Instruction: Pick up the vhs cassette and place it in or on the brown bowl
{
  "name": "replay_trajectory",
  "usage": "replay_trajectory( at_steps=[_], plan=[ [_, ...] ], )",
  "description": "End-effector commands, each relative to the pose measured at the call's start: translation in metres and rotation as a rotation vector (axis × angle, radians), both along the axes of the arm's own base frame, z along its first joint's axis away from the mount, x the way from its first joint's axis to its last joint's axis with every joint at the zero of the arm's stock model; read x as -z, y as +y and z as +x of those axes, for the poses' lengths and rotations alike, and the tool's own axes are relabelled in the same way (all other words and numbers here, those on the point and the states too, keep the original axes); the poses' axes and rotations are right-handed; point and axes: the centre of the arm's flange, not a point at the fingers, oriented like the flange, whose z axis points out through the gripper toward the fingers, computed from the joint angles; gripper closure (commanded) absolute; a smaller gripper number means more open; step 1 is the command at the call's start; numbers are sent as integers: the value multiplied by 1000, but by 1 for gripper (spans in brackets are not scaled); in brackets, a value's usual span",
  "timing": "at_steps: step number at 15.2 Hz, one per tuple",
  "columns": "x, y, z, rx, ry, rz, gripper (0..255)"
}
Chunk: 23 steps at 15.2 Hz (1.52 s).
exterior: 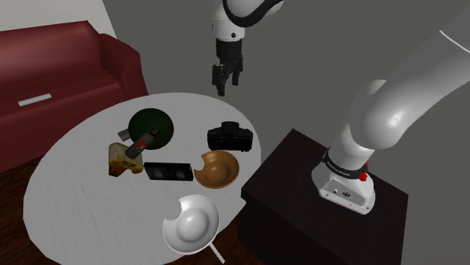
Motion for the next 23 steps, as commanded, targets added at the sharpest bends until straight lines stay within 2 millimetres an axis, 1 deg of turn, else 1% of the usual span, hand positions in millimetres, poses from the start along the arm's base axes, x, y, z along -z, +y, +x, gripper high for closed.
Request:
replay_trajectory(
  at_steps=[1, 7, 12, 18, 23],
  plan=[
    [17, 17, 13, -35, -3, -2, 0],
    [71, 67, 45, -136, -9, -12, 0],
    [117, 110, 68, -220, -13, -21, 0],
    [172, 164, 91, -322, -19, -31, 0],
    [218, 210, 106, -406, -24, -39, 0]
  ],
)
